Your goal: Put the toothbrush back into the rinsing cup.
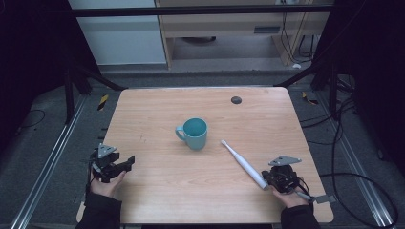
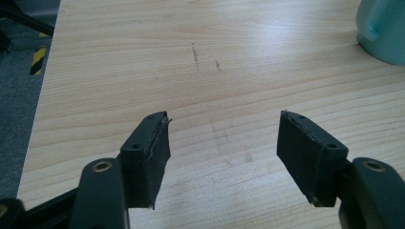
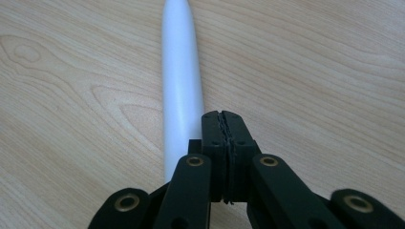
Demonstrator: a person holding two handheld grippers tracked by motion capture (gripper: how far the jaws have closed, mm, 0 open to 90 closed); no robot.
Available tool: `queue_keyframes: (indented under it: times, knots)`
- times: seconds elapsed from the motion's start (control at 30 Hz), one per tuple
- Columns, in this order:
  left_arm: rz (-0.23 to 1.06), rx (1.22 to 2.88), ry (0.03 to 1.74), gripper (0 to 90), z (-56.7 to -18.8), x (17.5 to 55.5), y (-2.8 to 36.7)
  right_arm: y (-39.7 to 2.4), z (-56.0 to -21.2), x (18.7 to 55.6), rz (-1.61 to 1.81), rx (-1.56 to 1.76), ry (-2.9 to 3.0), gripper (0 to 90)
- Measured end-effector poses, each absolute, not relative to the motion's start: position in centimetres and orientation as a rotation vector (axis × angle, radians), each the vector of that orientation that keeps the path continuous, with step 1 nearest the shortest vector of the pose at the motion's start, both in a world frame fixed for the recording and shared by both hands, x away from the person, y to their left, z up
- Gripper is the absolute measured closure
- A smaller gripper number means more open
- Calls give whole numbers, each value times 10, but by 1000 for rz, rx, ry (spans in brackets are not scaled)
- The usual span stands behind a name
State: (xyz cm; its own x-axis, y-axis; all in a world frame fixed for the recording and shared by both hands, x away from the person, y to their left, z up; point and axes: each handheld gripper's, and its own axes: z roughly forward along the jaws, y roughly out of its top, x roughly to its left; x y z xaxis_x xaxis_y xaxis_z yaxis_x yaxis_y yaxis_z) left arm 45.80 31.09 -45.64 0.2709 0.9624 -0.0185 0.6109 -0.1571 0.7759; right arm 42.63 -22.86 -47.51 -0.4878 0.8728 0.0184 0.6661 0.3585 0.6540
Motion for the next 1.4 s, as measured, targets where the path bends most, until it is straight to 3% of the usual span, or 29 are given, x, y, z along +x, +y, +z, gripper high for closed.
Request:
queue_keyframes:
  times: [0.47,0.9,1.13,1.4]
  knots:
    - [649,1867,1420,348,-457,459,311,-232,-463,436,904,1333,2248,823]
    - [641,1874,1419,344,-458,461,311,-213,-433,454,933,1282,2311,574]
    - [642,1881,1414,342,-458,461,311,-200,-428,461,869,1265,2381,506]
    - [640,1883,1418,340,-459,461,311,-187,-428,471,787,1273,2462,491]
